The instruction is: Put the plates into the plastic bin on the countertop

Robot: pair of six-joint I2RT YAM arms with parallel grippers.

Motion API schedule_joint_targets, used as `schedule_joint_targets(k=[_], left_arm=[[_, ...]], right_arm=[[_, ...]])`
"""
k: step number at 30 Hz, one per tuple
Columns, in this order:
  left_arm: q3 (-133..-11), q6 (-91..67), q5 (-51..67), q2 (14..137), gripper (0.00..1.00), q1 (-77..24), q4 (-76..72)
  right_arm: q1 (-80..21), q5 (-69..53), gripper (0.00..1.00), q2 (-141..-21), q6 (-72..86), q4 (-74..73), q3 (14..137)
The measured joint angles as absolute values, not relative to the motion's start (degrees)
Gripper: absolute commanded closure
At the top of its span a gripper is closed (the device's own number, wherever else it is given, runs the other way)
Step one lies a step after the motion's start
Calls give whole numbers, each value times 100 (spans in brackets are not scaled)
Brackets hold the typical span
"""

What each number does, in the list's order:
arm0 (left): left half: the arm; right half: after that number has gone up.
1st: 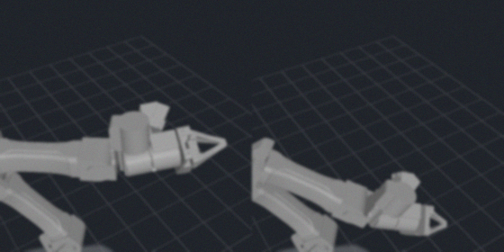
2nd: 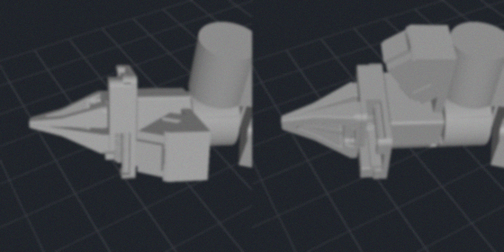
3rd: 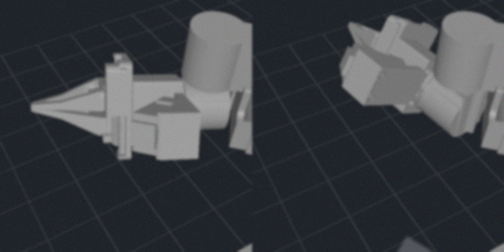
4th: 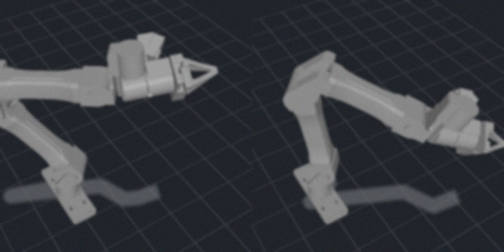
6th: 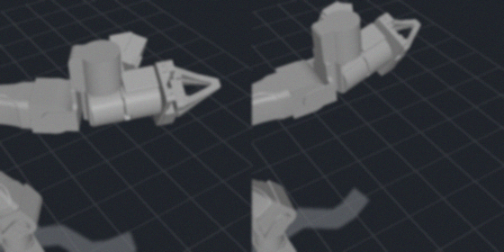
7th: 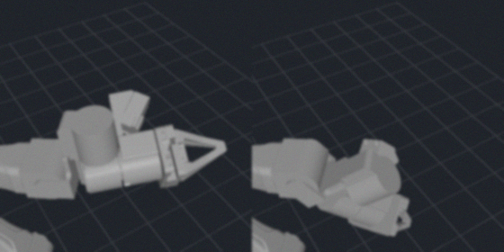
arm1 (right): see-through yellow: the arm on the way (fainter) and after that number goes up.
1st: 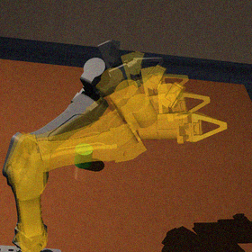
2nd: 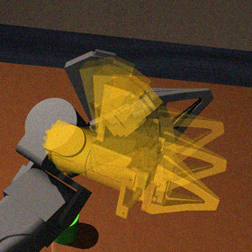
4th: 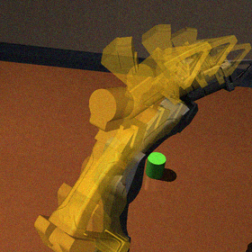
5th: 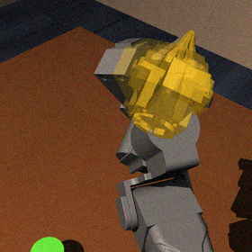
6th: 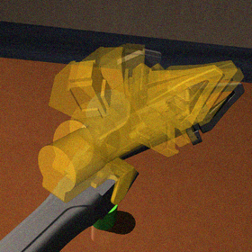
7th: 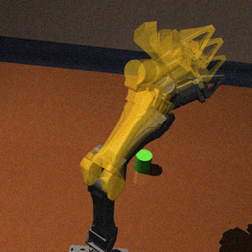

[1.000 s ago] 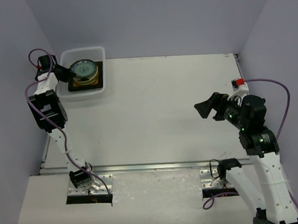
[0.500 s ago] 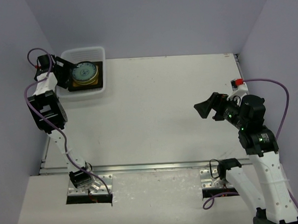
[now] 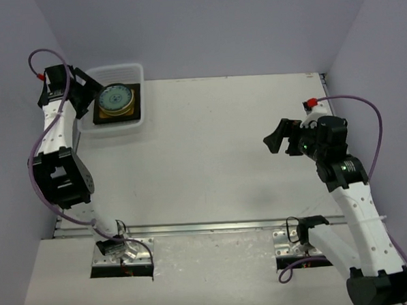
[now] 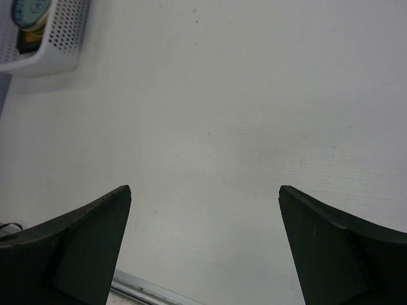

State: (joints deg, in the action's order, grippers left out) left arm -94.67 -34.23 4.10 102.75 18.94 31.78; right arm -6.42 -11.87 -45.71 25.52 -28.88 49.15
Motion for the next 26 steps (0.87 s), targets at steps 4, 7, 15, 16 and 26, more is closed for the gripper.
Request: schedule_joint_targets(k=[4, 7, 15, 16, 26], left_arm=[[-9435, -2758, -270, 9347, 0, 686, 3589], [-9185, -2401, -142, 8601, 0, -29, 3680], [-7659, -1667, -114, 6509, 0, 182, 3353], [-7375, -1629, -22, 6219, 0, 173, 3204], [-4764, -1613, 504, 4376, 0, 82, 2096]], right_arm=[[-642, -687, 1, -5392, 2199, -3075, 5159], [-642, -403, 1, -5813, 2028, -3221, 5416], [-642, -146, 1, -5774, 1875, -3298, 5554], [-642, -149, 1, -5707, 1853, -3283, 5533], [-642, -206, 1, -4657, 1729, -2825, 4855]])
